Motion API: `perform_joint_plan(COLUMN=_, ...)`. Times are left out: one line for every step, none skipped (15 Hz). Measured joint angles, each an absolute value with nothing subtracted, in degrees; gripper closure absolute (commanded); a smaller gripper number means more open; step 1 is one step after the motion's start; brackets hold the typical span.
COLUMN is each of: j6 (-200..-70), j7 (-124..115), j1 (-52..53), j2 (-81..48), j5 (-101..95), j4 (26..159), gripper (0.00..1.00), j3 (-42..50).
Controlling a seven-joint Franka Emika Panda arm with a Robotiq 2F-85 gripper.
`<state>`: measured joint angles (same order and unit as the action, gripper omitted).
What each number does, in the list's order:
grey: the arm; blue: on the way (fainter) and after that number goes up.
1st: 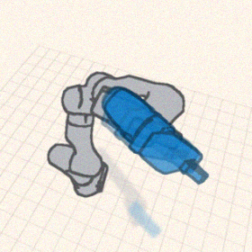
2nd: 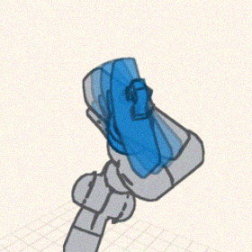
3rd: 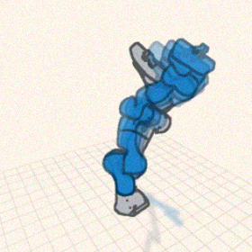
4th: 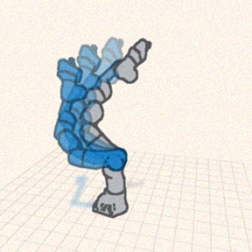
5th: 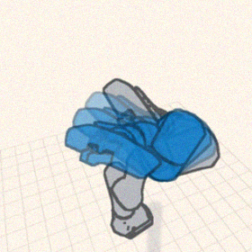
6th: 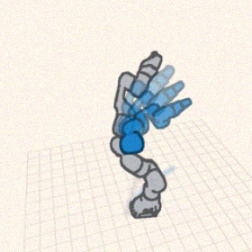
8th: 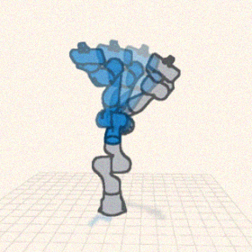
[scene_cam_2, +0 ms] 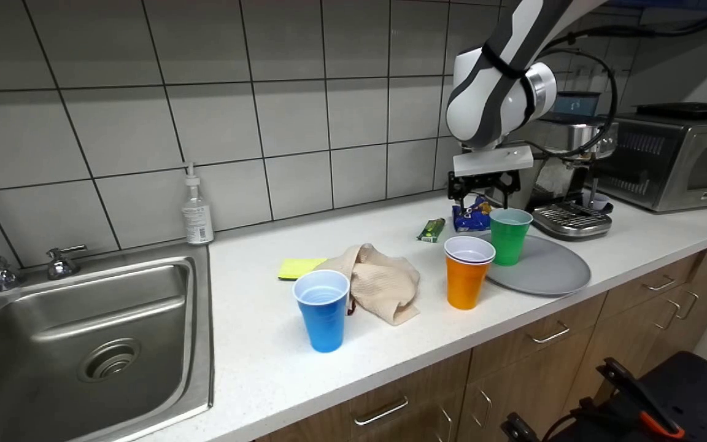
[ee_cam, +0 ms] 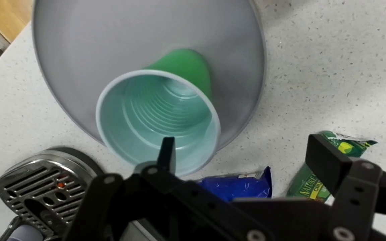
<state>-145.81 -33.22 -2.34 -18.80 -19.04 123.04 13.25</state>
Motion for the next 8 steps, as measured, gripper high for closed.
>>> perform_joint_plan(j6=-145.4, j7=-33.5, j1=-2.1, j2=-19.0, j5=-19.0, j4=123.0, gripper=0.00, j3=13.5)
perform_joint_plan(j6=-145.1, j7=-33.8, j1=-2.1, j2=-19.3, j5=-19.0, j4=123.0, gripper=0.00, j3=13.6)
perform_joint_plan(j6=-144.9, j7=-34.2, j1=-2.0, j2=-19.5, j5=-19.0, j4=123.0, gripper=0.00, j3=13.8)
perform_joint_plan(j6=-144.7, j7=-34.7, j1=-1.9, j2=-19.7, j5=-19.0, j4=123.0, gripper=0.00, j3=14.0)
perform_joint_plan(j6=-144.5, j7=-35.1, j1=-1.9, j2=-19.9, j5=-19.0, j4=123.0, gripper=0.00, j3=14.3)
perform_joint_plan(j6=-144.2, j7=-35.5, j1=-1.9, j2=-20.0, j5=-19.0, j4=123.0, gripper=0.00, j3=14.6)
perform_joint_plan(j6=-144.0, j7=-35.8, j1=-1.9, j2=-20.2, j5=-19.0, j4=122.9, gripper=0.00, j3=14.8)
perform_joint_plan(j6=-143.8, j7=-36.1, j1=-1.9, j2=-20.3, j5=-19.0, j4=122.9, gripper=0.00, j3=15.1)
